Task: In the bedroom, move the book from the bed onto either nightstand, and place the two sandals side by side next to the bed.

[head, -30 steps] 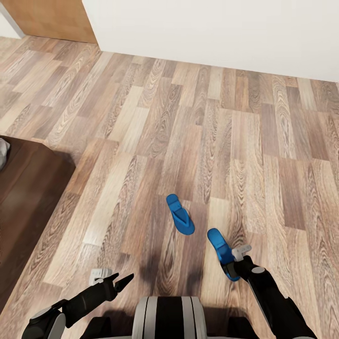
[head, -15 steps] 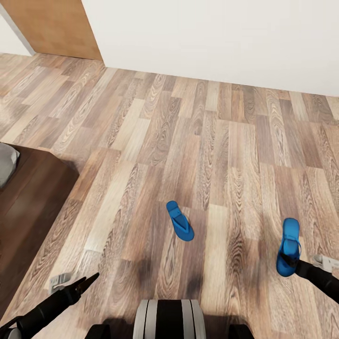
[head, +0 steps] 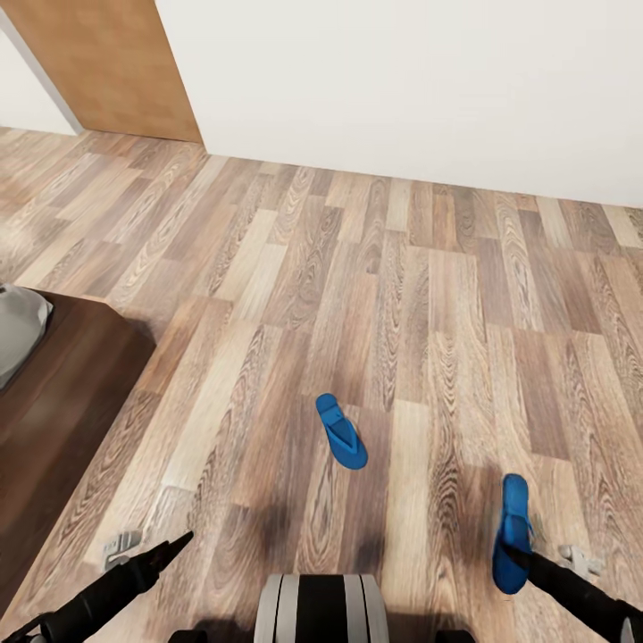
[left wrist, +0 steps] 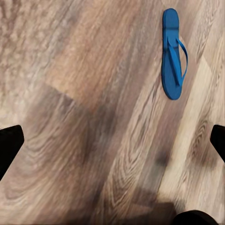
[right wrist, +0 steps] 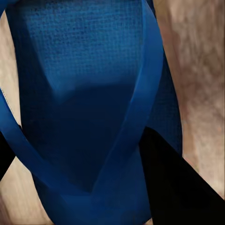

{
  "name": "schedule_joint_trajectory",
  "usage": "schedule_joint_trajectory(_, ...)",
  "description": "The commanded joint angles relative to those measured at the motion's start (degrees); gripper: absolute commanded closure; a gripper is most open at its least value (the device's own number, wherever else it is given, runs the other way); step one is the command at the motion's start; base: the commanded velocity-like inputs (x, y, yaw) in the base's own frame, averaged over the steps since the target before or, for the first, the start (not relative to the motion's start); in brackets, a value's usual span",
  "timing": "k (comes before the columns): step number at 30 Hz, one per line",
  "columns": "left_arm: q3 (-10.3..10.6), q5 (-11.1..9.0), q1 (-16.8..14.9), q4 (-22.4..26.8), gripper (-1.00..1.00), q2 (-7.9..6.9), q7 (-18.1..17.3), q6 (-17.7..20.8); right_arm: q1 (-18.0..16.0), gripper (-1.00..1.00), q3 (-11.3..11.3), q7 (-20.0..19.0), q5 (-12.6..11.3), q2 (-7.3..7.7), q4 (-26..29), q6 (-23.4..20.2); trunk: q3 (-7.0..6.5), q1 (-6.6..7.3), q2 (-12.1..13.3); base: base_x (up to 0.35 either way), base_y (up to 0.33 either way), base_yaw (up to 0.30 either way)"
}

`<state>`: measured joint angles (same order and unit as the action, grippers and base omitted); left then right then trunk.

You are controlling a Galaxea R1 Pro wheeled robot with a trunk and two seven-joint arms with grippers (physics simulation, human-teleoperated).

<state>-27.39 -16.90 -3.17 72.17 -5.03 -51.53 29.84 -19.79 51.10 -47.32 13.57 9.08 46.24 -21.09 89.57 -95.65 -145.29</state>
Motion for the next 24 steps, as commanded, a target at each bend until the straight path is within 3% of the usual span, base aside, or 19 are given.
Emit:
schedule_joint_trajectory(1, 0.7, -0.3, 0.0, -0.9, -1.00, 0.00, -0.1, -0.3, 0.0, 1.00, 0.2, -0.3, 0.9, -0.01, -2.2, 0.7, -0.20, 0.03, 0.0, 0.000, 0.000, 0.000)
schedule_joint_trajectory(2, 1.7, -0.3, -0.1, -2.0, -1.00, 0.01, -0.1, -0.9, 0.0, 1.00, 0.1, -0.3, 2.1, 0.00, -4.1, 1.8, -0.42, 0.06, 0.0, 0.000, 0.000, 0.000)
schedule_joint_trajectory(3, 3.8, -0.3, -0.1, -3.7, -1.00, 0.01, 0.0, -2.2, 0.1, 1.00, 0.1, -0.3, 5.2, 0.00, -7.0, 3.7, -0.64, 0.09, 0.0, 0.000, 0.000, 0.000)
schedule_joint_trajectory(4, 4.7, -0.3, -0.1, -4.1, -1.00, 0.01, 0.0, -2.7, 0.1, 1.00, 0.1, -0.4, 6.6, 0.03, -7.9, 4.5, -0.87, 0.11, 0.0, 0.000, 0.000, 0.000)
schedule_joint_trajectory(8, 7.0, -0.3, -0.1, -4.9, -1.00, 0.08, 0.2, -3.4, 0.1, 1.00, 0.1, -0.4, 9.1, 0.02, -10.7, 6.9, -1.75, 0.21, 0.1, 0.000, 0.000, 0.000)
schedule_joint_trajectory(11, 7.7, -0.2, -0.1, -5.1, -1.00, 0.10, 0.3, -3.5, 0.1, 1.00, 0.1, -1.7, 9.4, 0.04, -11.8, 8.4, -2.42, 0.29, 0.1, 0.000, 0.000, 0.000)
schedule_joint_trajectory(14, 7.9, -0.2, -0.1, -5.4, -1.00, 0.04, 0.3, -3.6, 0.1, 1.00, 0.2, -8.7, 9.5, 0.06, -12.2, 9.4, -3.08, 0.37, 0.2, 0.000, 0.000, 0.000)
schedule_joint_trajectory(17, 7.9, -0.2, -0.1, -5.8, -1.00, 0.02, 0.3, -3.8, 0.1, 1.00, 0.3, -13.4, 9.5, 0.06, -12.3, 9.6, -3.75, 0.45, 0.2, 0.000, 0.000, 0.000)
schedule_joint_trajectory(24, 7.7, -0.3, -0.1, -6.0, -1.00, -0.08, 0.3, -4.6, 0.1, 1.00, 0.4, -16.1, 9.4, 0.06, -12.3, 10.3, -5.30, 0.63, 0.3, 0.000, 0.000, 0.000)
